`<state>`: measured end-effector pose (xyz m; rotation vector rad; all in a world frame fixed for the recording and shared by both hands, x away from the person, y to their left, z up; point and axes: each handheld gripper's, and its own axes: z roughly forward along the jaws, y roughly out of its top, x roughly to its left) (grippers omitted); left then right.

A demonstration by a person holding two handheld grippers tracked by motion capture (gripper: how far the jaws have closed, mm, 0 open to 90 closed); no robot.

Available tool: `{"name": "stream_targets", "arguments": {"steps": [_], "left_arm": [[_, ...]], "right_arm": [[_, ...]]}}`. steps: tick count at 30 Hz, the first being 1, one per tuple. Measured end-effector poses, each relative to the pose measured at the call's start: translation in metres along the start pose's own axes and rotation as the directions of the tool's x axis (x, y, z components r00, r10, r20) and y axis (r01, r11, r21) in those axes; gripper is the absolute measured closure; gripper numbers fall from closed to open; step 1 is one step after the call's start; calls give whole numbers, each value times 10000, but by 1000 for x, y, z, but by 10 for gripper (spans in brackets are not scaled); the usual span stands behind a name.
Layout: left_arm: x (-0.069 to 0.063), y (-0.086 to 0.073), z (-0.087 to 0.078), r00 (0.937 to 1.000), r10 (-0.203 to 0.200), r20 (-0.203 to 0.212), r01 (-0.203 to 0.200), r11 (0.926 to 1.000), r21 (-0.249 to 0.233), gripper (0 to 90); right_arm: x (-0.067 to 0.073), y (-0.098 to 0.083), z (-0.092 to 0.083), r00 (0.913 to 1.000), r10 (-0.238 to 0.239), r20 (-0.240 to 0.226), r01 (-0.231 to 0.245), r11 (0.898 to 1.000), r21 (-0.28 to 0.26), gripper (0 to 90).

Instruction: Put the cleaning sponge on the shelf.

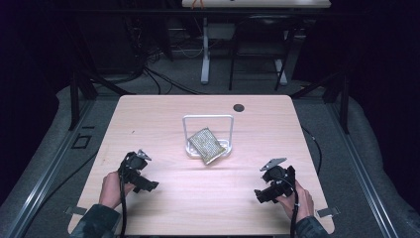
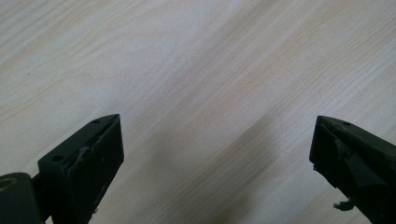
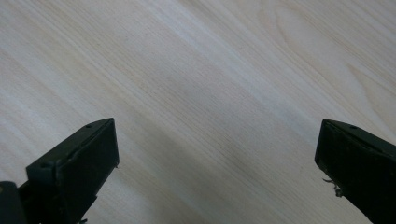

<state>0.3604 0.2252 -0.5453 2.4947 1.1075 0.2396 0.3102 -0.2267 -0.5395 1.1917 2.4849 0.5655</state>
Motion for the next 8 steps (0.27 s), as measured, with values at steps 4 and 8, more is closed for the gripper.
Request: {"name": "stream_targets", "arguments": {"steps": [4,8], "left_arm": [[0,0,-1,10000,14,-29,-15,10000,-74,30],[0,0,-1,10000,21,-13,-21,10000,-93,30]], "right_arm": [[-2,-3,2,9998,146,-98,-145,9999,57,0],[-2,-5,7,9998,91,-150,-86,9994,333,0]]}}
